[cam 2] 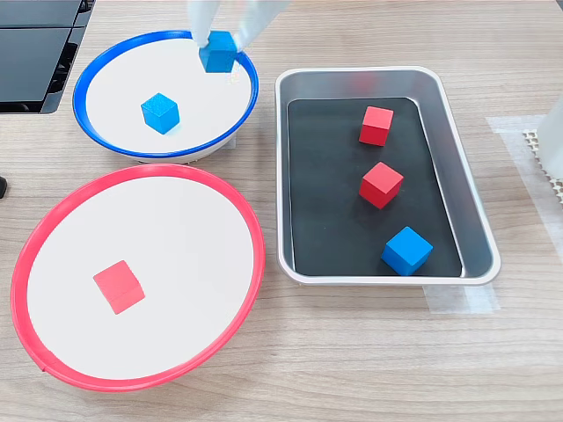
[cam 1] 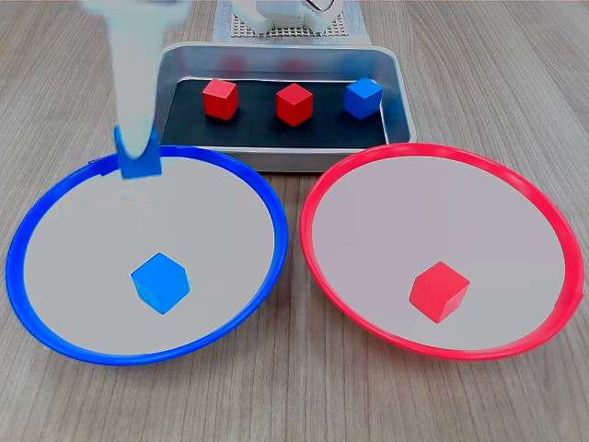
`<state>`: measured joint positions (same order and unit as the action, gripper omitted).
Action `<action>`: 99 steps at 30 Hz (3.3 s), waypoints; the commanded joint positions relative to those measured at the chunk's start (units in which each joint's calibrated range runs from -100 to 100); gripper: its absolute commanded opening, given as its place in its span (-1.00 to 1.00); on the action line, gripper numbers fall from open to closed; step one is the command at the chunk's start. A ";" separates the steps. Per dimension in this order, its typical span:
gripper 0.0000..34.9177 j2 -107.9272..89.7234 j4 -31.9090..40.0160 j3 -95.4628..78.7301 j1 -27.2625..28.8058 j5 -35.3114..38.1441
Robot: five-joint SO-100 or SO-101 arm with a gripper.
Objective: Move six blocks from tray to matching dishes
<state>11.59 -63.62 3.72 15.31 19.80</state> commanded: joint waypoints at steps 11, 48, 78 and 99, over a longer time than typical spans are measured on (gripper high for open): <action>-0.98 -4.47 4.40 -4.86 0.83 3.47; -0.02 -39.10 5.97 -62.76 6.29 -8.69; 0.48 3.46 13.81 -5.50 -29.85 -16.12; -0.74 -36.29 -6.58 -49.92 -26.18 0.59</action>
<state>-23.61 -71.29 -45.10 -6.11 21.66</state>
